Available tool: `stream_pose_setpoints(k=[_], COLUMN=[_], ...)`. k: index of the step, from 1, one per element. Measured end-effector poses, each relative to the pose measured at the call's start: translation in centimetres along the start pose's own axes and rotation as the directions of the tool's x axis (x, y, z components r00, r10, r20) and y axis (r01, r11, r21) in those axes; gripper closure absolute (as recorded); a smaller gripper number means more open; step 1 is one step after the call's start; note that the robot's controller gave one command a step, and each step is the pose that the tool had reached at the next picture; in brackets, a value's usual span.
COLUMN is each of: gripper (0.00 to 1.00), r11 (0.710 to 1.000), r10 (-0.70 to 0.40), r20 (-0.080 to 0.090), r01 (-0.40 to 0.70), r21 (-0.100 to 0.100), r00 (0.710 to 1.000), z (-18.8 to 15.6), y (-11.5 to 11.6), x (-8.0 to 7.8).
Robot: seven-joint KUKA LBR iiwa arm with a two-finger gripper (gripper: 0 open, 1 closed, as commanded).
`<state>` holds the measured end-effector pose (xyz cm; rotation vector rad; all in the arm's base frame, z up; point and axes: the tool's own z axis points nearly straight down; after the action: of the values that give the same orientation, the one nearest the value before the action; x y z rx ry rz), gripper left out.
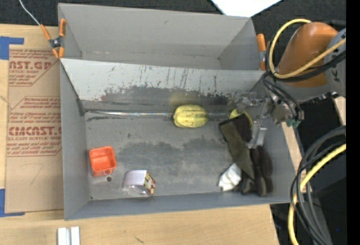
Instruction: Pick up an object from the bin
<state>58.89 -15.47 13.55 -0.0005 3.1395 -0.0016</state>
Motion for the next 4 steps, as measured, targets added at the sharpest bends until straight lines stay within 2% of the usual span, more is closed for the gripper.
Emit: stream_pose_setpoints(k=[1,2,3,4], gripper=[0.0,1.0,1.0,1.0], r11=[0.996,0.914,0.914,0.921], r10=[0.09,0.406,0.406,0.39], r20=[-0.008,0.001,0.001,-0.001], r01=[-0.09,-0.406,-0.406,-0.39], r21=[-0.004,0.0,0.001,0.0], r00=[0.996,0.914,0.914,0.921], z=[6.8,6.6,6.6,-1.3], y=[1.5,2.2,2.2,3.0], x=[0.0,1.4,1.4,1.5])
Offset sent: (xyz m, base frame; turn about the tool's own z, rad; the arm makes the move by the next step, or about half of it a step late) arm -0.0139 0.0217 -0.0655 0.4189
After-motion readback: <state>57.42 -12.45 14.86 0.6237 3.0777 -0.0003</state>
